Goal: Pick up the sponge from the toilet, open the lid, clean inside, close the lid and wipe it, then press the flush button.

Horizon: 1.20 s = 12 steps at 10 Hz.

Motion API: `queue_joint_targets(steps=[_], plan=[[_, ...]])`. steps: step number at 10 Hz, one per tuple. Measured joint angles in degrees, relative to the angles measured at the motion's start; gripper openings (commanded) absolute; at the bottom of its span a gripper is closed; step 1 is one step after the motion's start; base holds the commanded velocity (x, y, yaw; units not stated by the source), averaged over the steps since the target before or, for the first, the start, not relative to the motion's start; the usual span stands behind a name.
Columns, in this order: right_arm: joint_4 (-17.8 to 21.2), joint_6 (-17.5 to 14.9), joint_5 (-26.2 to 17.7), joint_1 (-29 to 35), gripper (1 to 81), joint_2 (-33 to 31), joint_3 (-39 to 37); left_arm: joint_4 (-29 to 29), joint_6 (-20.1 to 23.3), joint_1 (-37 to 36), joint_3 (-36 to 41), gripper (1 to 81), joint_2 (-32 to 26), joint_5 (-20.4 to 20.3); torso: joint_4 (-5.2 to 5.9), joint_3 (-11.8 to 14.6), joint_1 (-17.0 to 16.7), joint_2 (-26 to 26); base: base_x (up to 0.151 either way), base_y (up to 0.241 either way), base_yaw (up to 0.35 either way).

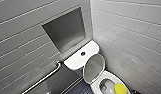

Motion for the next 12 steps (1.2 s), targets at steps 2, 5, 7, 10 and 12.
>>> queue_joint_targets(steps=[2, 5, 7, 10, 12], plan=[[0.3, 0.1, -3.9, 5.0, 1.0, 2.6, -2.0, 0.0, 0.0, 0.0, 0.0, 81.1, 0.0, -0.1, 0.00, 0.0, 0.0, 0.0, 0.000, 0.000, 0.000], [0.3, 0.2, -9.9, 8.9, 1.0, 9.5, -11.3, 0.0, 0.0, 0.0, 0.0, 81.1, 0.1, 0.1, -0.02, 0.0, 0.0, 0.0, 0.000, 0.000, 0.000], [0.3, 0.2, -11.6, 9.5, 1.0, 15.0, -18.1, 0.0, 0.0, 0.0, 0.0, 81.1, 0.1, 0.3, -0.02, 0.0, 0.0, 0.0, 0.000, 0.000, 0.000], [0.2, 0.2, -12.5, 9.9, 1.0, 23.5, -29.2, 0.0, 0.0, 0.0, 0.0, 81.1, 0.1, 0.4, -0.02, -0.1, 0.0, 0.0, 0.000, 0.000, 0.000], [0.2, 0.5, -12.7, 9.9, 1.0, 28.8, -38.6, -0.1, 0.0, 0.0, 0.0, 81.1, -0.2, 0.4, -0.02, -0.1, 0.0, 0.0, 0.000, 0.000, 0.000]])
